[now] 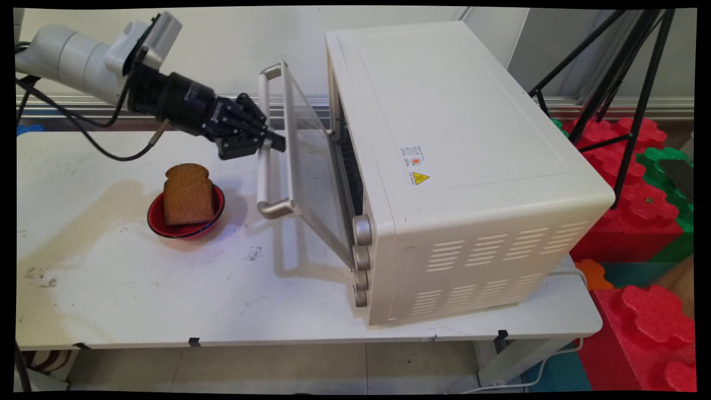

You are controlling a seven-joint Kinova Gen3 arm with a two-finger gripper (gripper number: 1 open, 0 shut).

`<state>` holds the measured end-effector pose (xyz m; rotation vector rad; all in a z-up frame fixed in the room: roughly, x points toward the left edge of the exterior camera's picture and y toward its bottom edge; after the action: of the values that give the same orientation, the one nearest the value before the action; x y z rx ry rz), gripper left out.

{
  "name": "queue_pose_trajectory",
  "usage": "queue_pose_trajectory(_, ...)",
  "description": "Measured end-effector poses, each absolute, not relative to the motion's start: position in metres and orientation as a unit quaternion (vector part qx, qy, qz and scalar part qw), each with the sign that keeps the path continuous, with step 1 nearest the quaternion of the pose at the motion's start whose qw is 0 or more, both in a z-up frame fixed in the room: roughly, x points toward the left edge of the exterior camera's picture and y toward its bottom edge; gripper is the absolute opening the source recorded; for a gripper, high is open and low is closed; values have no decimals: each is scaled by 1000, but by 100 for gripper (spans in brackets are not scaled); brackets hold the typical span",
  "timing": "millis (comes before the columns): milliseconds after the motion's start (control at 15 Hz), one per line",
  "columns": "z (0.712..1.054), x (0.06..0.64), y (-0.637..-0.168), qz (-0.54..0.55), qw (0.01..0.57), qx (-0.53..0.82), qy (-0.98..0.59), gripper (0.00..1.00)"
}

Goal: Open the oven

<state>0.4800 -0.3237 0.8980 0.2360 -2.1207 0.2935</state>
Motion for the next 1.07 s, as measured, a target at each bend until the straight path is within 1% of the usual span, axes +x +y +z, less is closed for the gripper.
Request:
queue_pose_trajectory(400, 885, 505, -313, 112, 447, 92, -883, 0)
queue_pose_trajectory(1067, 863, 529, -304, 103, 418, 91, -898, 0)
